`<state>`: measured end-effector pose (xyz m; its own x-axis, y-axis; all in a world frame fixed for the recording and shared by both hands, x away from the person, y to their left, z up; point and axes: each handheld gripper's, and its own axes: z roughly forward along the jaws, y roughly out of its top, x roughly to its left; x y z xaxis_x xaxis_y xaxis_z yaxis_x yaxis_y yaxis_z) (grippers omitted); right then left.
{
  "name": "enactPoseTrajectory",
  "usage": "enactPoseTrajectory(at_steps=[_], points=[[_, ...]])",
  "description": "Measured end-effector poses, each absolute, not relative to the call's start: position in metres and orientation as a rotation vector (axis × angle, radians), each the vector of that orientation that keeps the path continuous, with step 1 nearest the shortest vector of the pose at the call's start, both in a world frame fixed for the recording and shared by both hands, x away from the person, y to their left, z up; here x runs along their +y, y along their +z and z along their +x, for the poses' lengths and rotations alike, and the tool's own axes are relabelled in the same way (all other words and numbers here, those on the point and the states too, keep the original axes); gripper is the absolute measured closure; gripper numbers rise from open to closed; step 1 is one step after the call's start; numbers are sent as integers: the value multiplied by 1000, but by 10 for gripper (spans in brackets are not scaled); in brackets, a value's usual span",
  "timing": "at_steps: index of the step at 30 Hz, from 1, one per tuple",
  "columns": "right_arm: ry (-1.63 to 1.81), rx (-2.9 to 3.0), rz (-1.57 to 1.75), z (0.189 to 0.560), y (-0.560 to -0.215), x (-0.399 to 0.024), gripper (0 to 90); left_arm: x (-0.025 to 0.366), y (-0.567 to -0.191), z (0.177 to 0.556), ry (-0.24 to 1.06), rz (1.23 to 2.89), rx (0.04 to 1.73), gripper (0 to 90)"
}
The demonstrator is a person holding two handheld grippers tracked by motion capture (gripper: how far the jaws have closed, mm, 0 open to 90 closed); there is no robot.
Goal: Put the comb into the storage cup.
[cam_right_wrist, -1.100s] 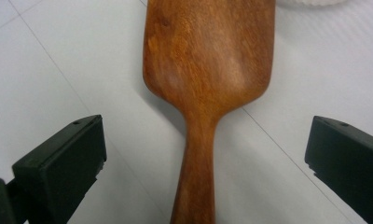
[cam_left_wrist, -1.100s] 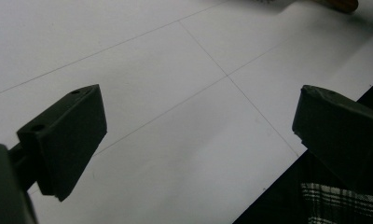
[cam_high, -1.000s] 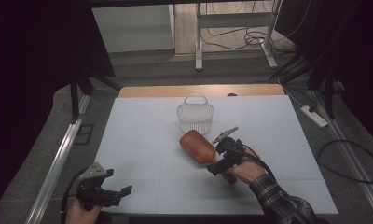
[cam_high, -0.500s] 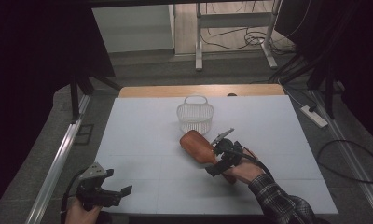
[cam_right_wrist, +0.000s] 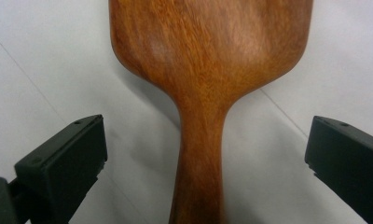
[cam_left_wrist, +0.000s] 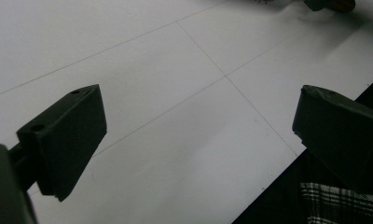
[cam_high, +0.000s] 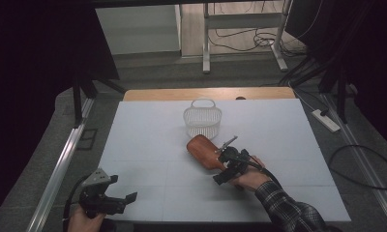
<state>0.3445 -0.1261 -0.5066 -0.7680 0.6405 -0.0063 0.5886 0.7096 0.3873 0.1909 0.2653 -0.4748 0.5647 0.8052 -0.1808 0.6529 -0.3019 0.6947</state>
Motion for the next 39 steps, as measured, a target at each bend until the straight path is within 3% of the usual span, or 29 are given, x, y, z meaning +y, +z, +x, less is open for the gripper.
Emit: enactPoseTrajectory(at_steps=[9, 13, 23, 31, 39], points=[[524, 2762, 1034, 347, -509, -126, 26, 265, -475, 191, 258, 2049, 1164, 37], [535, 2745, 1037, 347, -508, -126, 110, 265, -475, 191, 258, 2049, 1164, 37], [594, 2751, 1049, 348, -504, -125, 481, 265, -475, 191, 260, 2052, 1165, 37], [585, 2760, 1052, 348, -503, -125, 674, 264, -475, 191, 261, 2054, 1166, 37], [573, 2764, 1001, 345, -502, -125, 715, 264, -475, 191, 263, 2050, 1169, 37]])
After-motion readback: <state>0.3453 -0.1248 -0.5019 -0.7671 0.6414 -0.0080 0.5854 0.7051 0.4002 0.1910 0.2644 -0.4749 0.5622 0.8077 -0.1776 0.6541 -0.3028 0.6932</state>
